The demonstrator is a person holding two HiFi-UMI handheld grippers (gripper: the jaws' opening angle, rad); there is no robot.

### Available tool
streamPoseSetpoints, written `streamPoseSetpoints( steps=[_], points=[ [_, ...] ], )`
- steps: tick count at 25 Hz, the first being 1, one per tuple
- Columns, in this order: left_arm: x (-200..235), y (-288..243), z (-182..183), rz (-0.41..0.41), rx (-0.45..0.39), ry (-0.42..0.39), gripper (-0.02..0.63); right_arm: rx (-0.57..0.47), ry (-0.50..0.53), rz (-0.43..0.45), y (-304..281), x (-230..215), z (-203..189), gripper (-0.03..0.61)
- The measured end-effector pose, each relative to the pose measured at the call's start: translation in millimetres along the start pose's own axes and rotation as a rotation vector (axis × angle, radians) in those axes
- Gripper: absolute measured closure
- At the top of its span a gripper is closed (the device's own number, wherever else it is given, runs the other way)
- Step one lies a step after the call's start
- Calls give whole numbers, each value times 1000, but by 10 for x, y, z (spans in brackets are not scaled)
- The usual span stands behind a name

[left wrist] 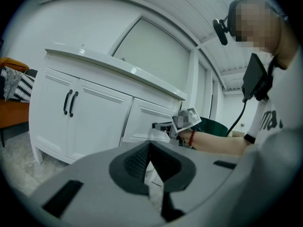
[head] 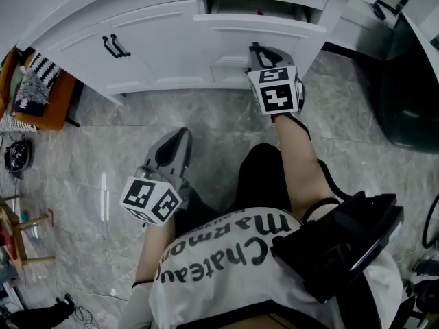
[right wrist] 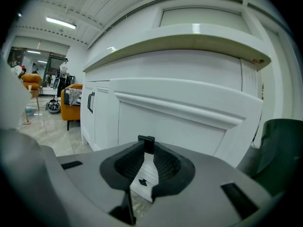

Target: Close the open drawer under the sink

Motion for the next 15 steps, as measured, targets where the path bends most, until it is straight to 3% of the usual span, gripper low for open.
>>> streamPoseSetpoints(
  steps=[15],
  points=[
    [96, 93, 15, 22, 3, -8, 606, -5, -26, -46, -105, -38, 41, 509]
  ],
)
Point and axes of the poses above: the fingertips, and each gripper's own axes: y backward along the fingers, x to its left, z out of its top, the point moved 2 cm from there along y, backward along the fingers, and after that the axes turned 1 degree about z, right-handed, at the moved point
